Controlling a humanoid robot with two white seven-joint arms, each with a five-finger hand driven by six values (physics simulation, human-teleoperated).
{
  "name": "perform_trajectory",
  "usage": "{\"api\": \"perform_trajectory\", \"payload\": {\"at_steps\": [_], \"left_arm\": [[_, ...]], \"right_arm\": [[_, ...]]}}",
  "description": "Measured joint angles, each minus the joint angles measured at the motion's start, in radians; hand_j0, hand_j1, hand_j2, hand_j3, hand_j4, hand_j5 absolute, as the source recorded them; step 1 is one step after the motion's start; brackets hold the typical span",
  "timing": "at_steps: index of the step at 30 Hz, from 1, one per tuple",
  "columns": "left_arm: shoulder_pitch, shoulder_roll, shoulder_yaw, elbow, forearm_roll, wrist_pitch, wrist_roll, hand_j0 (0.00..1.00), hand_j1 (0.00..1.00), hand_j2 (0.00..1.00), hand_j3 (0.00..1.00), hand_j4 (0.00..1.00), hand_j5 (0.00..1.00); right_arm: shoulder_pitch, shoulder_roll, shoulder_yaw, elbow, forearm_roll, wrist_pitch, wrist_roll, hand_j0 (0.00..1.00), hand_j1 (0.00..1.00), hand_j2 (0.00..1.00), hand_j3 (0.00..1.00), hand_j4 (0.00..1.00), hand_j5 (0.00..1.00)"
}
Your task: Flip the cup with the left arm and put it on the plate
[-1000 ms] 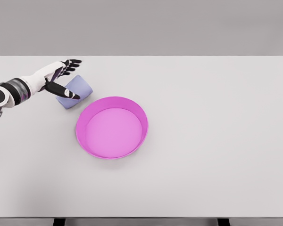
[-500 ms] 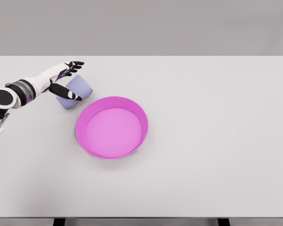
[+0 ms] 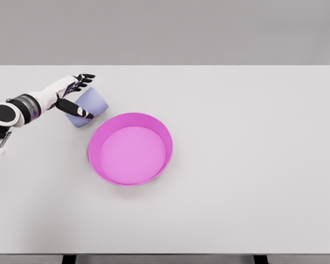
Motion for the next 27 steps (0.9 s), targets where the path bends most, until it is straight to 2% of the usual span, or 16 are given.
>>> {"api": "perform_trajectory", "payload": {"at_steps": [14,15,20,27], "left_arm": [[0.000,-0.033,0.000,0.053,-0.041,0.011,0.004,0.99,0.99,0.99,0.99,0.99,0.99],[0.000,-0.037,0.000,0.054,-0.042,0.013,0.004,0.92,0.92,0.92,0.92,0.92,0.92],[0.000,-0.046,-0.001,0.056,-0.041,0.017,0.004,0.70,0.70,0.70,0.70,0.70,0.70],[0.000,-0.044,0.007,0.061,-0.026,-0.019,0.003,0.65,0.65,0.65,0.65,0.65,0.65]], "right_arm": [[0.000,0.000,0.000,0.000,0.000,0.000,0.000,1.00,1.00,1.00,1.00,1.00,1.00],[0.000,0.000,0.000,0.000,0.000,0.000,0.000,1.00,1.00,1.00,1.00,1.00,1.00],[0.000,0.000,0.000,0.000,0.000,0.000,0.000,1.00,1.00,1.00,1.00,1.00,1.00],[0.000,0.000,0.000,0.000,0.000,0.000,0.000,1.00,1.00,1.00,1.00,1.00,1.00]]}}
